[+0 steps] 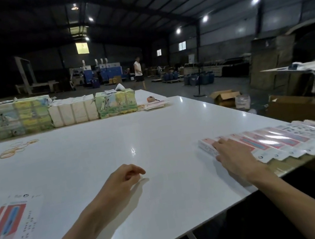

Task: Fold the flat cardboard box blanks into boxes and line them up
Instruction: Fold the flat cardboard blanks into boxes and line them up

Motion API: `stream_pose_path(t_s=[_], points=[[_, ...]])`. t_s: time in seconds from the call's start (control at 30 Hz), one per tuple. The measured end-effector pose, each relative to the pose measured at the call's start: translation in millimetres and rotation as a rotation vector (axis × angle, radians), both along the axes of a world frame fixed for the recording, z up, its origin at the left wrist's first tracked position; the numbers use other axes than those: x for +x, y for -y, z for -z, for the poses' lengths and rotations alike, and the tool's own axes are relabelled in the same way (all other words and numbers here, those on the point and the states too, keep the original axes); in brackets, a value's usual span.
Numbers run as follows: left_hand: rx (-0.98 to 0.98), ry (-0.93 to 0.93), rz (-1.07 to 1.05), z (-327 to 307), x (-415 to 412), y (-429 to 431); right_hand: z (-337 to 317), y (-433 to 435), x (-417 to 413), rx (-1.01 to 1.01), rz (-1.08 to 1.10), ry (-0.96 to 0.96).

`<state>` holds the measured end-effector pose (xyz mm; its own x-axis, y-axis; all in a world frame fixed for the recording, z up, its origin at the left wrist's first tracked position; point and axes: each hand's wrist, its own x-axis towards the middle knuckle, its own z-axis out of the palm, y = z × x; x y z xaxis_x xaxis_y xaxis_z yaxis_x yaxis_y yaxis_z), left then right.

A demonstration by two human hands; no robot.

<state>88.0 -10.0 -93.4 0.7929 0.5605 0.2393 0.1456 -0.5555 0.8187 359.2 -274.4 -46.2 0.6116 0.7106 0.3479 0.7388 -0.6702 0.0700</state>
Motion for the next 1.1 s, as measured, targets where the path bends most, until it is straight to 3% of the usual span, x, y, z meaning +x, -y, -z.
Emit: stream_pose_path(t_s=[0.17, 0.37, 0.5, 0.67, 0.93, 1.03, 1.1], points=[[0.025, -0.01, 0.003, -1.3, 1.3, -1.2, -6.2, 0.0, 2.0, -0.047, 0.03, 0.06], [-0.03, 0.063, -0.047, -8.8, -2.8, 6.8, -23.8, -93.4, -54.3, 0.091, -0.297, 0.12], [-0.053, 0.153, -0.146, -18.1, -7.2, 11.4, -20.1, -163.1, -106.1, 0.246, -0.472, -0.062], [-0.187, 0.2, -0.313, -23.2, -16.1, 11.6, 16.5, -203.8, -123.7, 0.372, -0.481, -0.241], [0.127, -0.244, -0.617, -82.3, -91.3, -50.8, 33.2, -212.5, -98.2, 0.498, -0.526, -0.521], [0.384, -0.579, -0.913, -97.4, -163.9, -80.4, 34.4, -216.0, -96.8, 0.529, -0.551, -0.555], [0.449, -0.77, -1.11, -104.9, -216.7, -92.1, 35.6, -216.9, -96.8, 0.525, -0.557, -0.585]])
